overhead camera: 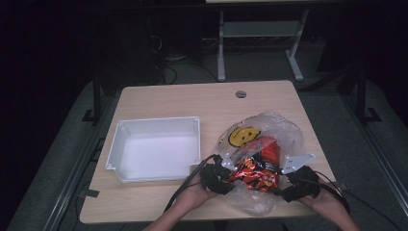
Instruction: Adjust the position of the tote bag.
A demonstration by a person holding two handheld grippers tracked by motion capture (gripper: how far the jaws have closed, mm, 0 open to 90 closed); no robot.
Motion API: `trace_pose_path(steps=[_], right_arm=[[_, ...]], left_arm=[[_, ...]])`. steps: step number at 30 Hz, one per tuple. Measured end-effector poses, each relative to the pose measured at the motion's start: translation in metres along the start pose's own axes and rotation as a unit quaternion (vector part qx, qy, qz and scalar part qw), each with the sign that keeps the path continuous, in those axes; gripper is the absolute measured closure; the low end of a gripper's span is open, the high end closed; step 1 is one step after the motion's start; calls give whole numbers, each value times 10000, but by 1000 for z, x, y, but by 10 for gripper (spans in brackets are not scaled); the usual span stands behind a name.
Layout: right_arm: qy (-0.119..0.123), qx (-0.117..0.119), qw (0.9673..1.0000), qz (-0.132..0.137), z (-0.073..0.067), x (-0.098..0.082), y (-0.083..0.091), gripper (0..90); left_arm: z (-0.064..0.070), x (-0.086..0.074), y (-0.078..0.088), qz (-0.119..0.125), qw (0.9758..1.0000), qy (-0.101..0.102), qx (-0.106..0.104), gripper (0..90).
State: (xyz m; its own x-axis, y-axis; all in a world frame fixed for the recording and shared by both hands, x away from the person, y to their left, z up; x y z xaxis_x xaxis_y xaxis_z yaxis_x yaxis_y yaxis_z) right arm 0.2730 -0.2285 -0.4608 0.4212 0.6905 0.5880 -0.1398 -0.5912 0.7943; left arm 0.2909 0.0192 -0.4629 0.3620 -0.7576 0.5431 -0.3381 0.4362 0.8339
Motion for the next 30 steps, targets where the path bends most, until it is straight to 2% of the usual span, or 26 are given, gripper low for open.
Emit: trace_pose_path(steps=[3, 7, 12, 16, 17, 21, 25, 30], right_arm=[[-64, -4, 10000, -27, -2, -5, 1, 307], [-154, -4, 9999, -62, -4, -12, 3, 388], [-299, 13, 9995, -102, -4, -19, 4, 533], [-369, 46, 9991, -195, -4, -22, 4, 669], [-400, 109, 9989, -209, -4, -23, 3, 699], [-360, 97, 9992, -173, -5, -23, 4, 809], [-329, 81, 9994, -96, -6, -22, 8, 860], [-269, 123, 9996, 13, -7, -16, 14, 884]], left_arm=[[1, 0, -1, 27, 10000, 13, 27, 606], [3, 0, -2, 66, 10000, -27, 42, 680], [3, 2, -4, 135, 9999, -17, 44, 760], [3, 4, -6, 185, 9998, 24, 67, 768], [2, 4, -7, 187, 9998, 17, 105, 756], [1, 4, -5, 203, 9997, 30, 94, 716], [0, 5, -2, 335, 9994, 122, 53, 633], [-2, 6, 1, 446, 9989, 131, -80, 452]])
Point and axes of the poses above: each handheld gripper's, and its own axes: y roughly backward along the jaws, x roughly out of its top, z roughly to its right, the point moved 3 cm from there along -y, roughly forward along the jaws, and after that the axes turned 11 degrees about x, right-handed, at the moved point
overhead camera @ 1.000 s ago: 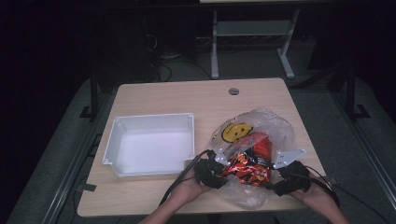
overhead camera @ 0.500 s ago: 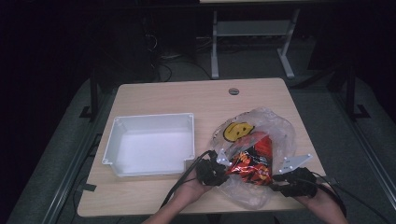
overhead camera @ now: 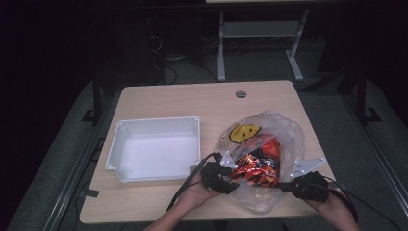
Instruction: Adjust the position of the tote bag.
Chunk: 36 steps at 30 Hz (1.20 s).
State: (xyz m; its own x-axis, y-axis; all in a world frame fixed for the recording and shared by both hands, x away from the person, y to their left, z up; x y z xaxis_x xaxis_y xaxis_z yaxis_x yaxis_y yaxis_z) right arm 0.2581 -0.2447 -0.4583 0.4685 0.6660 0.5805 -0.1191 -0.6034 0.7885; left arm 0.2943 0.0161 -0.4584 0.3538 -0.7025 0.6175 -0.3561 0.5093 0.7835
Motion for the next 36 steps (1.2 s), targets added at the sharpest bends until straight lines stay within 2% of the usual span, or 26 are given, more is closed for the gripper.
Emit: trace_pose_path(steps=[3, 6, 10, 11, 12, 14, 16, 19, 20, 26, 27, 28, 31, 32, 36], right_arm=[[30, 11, 10000, 45, -1, 4, 4, 889], [-7, -12, 9998, 176, -1, 6, 10, 891], [0, -70, 9996, 278, 1, 10, 17, 892], [6, -89, 9995, 312, 1, 11, 19, 892], [16, -98, 9993, 349, 1, 12, 20, 892], [21, -131, 9991, 406, 1, 14, 22, 892], [9, -171, 9990, 409, 1, 15, 23, 893], [4, -147, 9991, 408, 1, 15, 22, 893], [3, -145, 9990, 414, 1, 15, 22, 893], [11, -172, 9988, 466, 1, 16, 24, 893], [30, -189, 9986, 486, 1, 17, 25, 893], [29, -212, 9984, 528, 1, 18, 28, 893], [52, -232, 9982, 556, 1, 19, 30, 893], [61, -248, 9981, 563, 0, 20, 31, 893], [92, -248, 9977, 630, 0, 22, 34, 893]], left_arm=[[-1, 1, 3, 145, 9998, 94, -45, 399], [-2, 3, 9, 207, 9998, 42, -46, 359], [-5, 6, 19, 310, 9995, 30, -68, 354], [-6, 6, 22, 362, 9993, 33, -70, 376], [-6, 6, 24, 387, 9992, -1, -50, 478], [-6, 5, 24, 331, 9994, 9, 47, 525], [-6, 2, 21, 237, 9995, -84, 175, 590], [-5, -2, 17, 142, 9997, -73, 174, 627], [-4, -3, 15, 93, 9996, -118, 224, 625], [-1, -7, 8, -87, 9996, -182, 173, 565], [-1, -7, 8, -61, 9998, -147, 148, 565], [-3, -5, 12, 45, 9999, -97, 132, 513], [-5, -3, 19, 189, 9997, -6, 138, 449], [-6, -2, 21, 184, 9997, -51, 122, 439], [-9, 2, 29, 315, 9995, -5, 88, 409]])
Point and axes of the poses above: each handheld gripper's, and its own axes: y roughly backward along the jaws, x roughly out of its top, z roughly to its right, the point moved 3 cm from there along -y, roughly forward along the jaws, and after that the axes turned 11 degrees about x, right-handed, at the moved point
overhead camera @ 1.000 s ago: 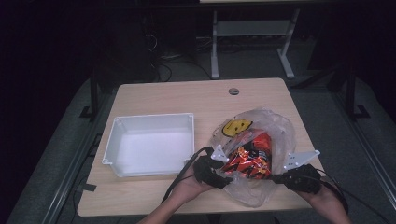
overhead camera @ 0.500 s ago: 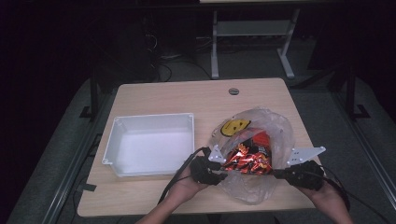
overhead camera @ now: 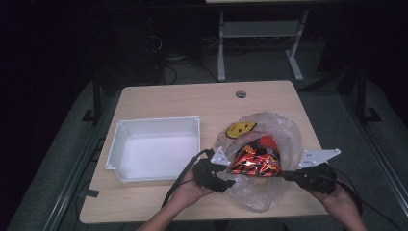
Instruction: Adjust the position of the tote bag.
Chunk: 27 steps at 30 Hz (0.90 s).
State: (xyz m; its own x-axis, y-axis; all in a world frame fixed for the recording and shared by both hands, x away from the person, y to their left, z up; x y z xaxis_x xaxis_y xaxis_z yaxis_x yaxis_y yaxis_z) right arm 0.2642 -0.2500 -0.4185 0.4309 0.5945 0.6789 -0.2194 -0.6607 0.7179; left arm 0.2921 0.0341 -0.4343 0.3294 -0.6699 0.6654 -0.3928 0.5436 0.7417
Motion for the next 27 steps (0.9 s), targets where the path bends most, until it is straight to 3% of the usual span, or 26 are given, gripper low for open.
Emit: trace_pose_path(steps=[1, 5, 8, 14, 23, 27], right_arm=[[-7, -4, 10000, 10, 0, 1, 0, 893], [32, -37, 10000, 36, 0, 5, 4, 893], [70, -52, 9999, 62, 0, 8, 6, 893], [94, -44, 9999, 121, 0, 13, 9, 893], [141, -21, 9997, 208, 0, 17, 15, 894], [167, -56, 9996, 242, 0, 17, 19, 893]], left_arm=[[0, 2, 1, 60, 10000, 70, 5, 406], [-2, 8, 8, 175, 9998, -10, 78, 392], [-4, 13, 10, 289, 9994, 25, 176, 440], [-5, 22, 7, 235, 9991, -151, 327, 521], [1, 32, 5, 274, 9955, -598, 686, 666], [2, 36, 6, 326, 9946, -681, 717, 767]])
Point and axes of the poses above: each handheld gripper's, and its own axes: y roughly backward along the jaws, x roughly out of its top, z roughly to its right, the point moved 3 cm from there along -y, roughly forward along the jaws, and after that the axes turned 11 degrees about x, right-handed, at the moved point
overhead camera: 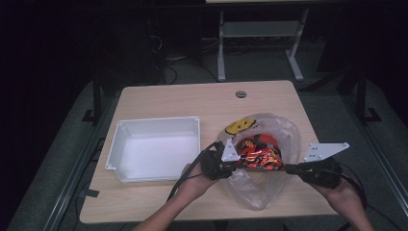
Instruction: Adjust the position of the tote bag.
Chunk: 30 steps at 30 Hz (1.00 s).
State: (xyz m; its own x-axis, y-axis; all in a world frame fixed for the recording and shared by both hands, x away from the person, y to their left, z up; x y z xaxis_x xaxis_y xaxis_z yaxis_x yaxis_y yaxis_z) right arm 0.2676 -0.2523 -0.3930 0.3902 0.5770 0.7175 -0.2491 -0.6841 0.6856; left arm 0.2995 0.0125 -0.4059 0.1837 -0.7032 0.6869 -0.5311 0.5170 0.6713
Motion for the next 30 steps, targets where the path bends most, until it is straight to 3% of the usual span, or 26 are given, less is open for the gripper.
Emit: trace_pose_path(steps=[6, 9, 11, 13, 16, 19, 25, 30], right_arm=[[93, 61, 9999, 110, -2, -1, 5, 835], [240, -22, 9995, 202, -3, -3, 5, 578], [406, -81, 9990, 172, -4, -4, 2, 502], [602, -287, 9977, 136, -5, -5, -1, 419], [861, -519, 9949, 41, -3, -4, -6, 383], [972, -592, 9935, 55, 0, -2, -8, 370], [1241, -619, 9903, 120, 3, 6, -13, 356], [1455, -690, 9869, 48, 8, 9, -18, 540]], left_arm=[[-5, 2, 1, 73, 9999, 91, -96, 854], [-8, 4, 2, 127, 9995, 184, -214, 864], [-8, 4, 3, 156, 9994, 200, -238, 865], [-8, 5, 3, 186, 9994, 186, -246, 866], [-8, 6, 5, 226, 9991, 193, -292, 867], [-8, 6, 6, 260, 9988, 254, -343, 867], [-8, 12, 9, 320, 9984, 187, -426, 871], [-7, 13, 9, 335, 9984, 172, -421, 867]])
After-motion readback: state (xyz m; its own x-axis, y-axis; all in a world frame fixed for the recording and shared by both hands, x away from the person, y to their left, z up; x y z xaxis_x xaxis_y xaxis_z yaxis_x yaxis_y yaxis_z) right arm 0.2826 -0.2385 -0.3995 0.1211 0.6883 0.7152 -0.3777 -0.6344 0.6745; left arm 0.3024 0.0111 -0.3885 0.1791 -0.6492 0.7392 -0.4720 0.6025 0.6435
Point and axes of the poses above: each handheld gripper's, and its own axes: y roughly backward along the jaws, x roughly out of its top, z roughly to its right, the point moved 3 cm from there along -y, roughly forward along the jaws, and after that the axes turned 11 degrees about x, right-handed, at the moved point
